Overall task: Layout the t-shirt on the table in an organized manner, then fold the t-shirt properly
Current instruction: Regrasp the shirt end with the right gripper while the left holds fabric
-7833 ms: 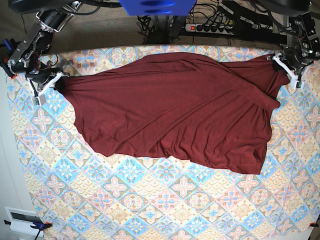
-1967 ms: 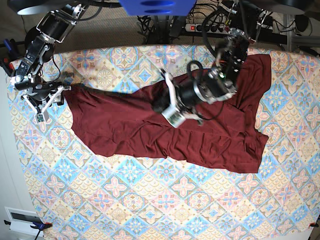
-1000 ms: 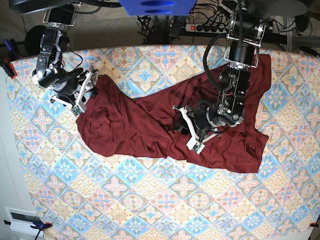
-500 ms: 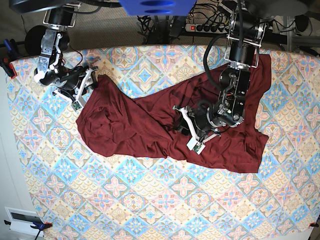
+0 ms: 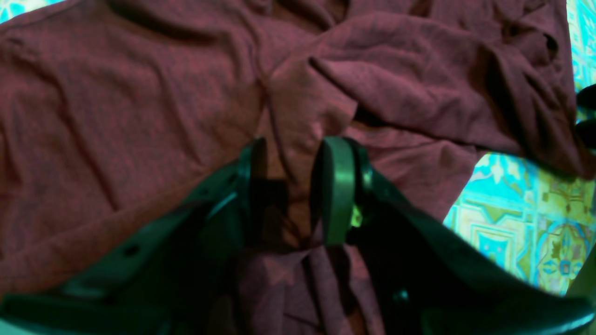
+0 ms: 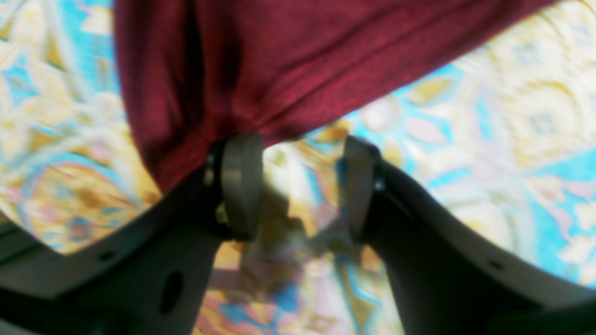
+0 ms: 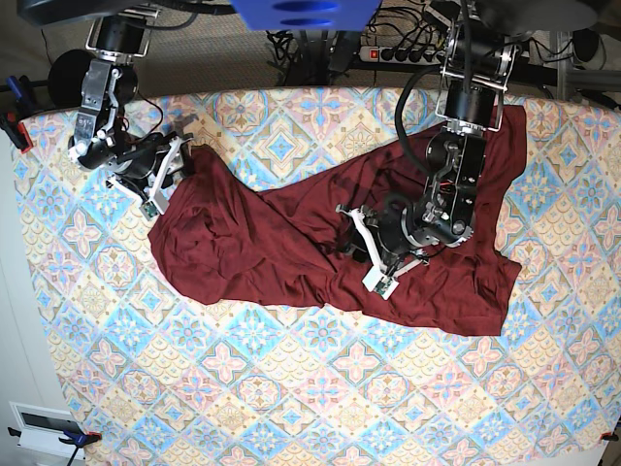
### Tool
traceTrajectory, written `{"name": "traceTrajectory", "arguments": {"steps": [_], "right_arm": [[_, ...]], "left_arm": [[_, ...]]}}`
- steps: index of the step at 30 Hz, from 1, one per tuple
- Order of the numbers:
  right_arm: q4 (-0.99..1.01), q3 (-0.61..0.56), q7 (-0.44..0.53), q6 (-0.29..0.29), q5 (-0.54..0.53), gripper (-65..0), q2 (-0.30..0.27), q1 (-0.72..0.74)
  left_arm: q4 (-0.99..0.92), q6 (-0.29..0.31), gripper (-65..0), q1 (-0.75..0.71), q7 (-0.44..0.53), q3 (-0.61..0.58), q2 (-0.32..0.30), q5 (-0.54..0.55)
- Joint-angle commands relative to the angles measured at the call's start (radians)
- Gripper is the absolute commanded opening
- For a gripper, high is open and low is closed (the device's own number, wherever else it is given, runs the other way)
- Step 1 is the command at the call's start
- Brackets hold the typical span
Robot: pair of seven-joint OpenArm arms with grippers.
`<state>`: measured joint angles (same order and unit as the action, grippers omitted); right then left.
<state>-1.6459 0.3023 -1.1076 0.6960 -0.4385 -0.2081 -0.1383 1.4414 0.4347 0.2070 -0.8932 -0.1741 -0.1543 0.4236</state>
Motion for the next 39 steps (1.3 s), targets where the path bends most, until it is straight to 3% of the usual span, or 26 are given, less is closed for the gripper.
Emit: {"name": "traceTrajectory", "arguments": {"steps": [1,12,16,39], "right_arm": [[-0.018,0.002,0.013,0.002,-0.021,-38.2,-0.011,0.012],[-0.009,0.001,0.013,0.002,-0.030,-38.2,-0.006,0.021],[-0.009,0.001,0.011,0.002,-0.030,-38.2,0.022,0.029],[-0.116,0.033,-0.009,0.002,-0.030,-38.2,0.028,0.024]], "left_arm": [[0.022,0.002,-47.1,0.019,0.019,0.003,-0.003,0.014],[0.020,0.002,-47.1,0.019,0.019,0.003,-0.003,0.014],[0.020,0.002,-47.1,0.019,0.019,0.003,-0.003,0.014],[0.020,0.002,-47.1,0.019,0.021,0.003,-0.003,0.014]]}}
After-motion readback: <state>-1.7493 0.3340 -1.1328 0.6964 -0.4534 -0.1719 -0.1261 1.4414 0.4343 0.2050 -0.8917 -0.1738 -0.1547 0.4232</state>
